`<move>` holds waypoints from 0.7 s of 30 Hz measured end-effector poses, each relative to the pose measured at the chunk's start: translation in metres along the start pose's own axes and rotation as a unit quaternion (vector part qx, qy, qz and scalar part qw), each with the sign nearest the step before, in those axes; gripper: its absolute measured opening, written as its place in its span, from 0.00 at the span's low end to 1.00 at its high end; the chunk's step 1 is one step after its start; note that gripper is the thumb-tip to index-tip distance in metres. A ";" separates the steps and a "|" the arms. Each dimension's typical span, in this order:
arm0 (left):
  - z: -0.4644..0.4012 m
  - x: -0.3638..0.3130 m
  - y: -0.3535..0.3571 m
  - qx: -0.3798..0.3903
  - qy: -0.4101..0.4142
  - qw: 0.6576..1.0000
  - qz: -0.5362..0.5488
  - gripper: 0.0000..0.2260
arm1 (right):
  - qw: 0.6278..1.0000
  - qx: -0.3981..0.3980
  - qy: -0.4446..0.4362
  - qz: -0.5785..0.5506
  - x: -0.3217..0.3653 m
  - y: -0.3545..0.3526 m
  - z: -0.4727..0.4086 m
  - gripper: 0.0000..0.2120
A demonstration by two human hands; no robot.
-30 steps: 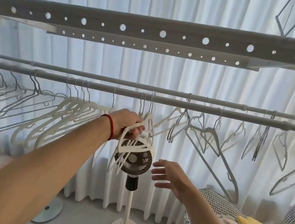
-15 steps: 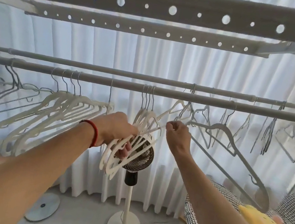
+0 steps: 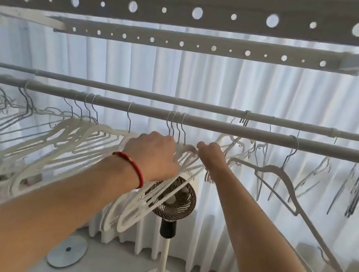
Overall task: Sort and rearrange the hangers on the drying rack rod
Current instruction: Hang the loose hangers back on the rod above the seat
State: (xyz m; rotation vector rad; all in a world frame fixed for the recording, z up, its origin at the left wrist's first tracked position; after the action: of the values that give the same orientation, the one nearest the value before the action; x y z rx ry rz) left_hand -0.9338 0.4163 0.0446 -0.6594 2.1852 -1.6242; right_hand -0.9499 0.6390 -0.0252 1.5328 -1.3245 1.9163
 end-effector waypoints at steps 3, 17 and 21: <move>-0.003 -0.007 0.019 0.005 0.003 1.000 -0.028 0.15 | 0.994 0.055 0.073 -0.066 0.001 0.001 -0.010 0.23; -0.024 0.025 0.075 -0.061 -0.048 0.994 -0.072 0.31 | 0.943 0.112 0.206 -0.238 -0.054 0.027 -0.090 0.36; -0.027 0.025 0.078 -0.070 -0.046 0.991 -0.108 0.29 | 0.926 0.101 0.222 -0.289 -0.045 0.019 -0.077 0.30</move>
State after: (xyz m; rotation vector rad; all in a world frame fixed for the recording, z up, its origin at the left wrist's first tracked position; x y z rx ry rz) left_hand -0.9820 0.4431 -0.0222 -1.0230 2.2401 -1.5155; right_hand -0.9920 0.7053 -0.0719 1.2710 -0.4256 1.8731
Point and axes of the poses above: each hand's wrist, its own z-axis away from the middle knuckle, its own y-axis out of the palm, x = y × z, the point moved 1 cm from there along -z, towards the middle knuckle, and after that the axes turned 5 degrees about y, right-handed, at the moved point
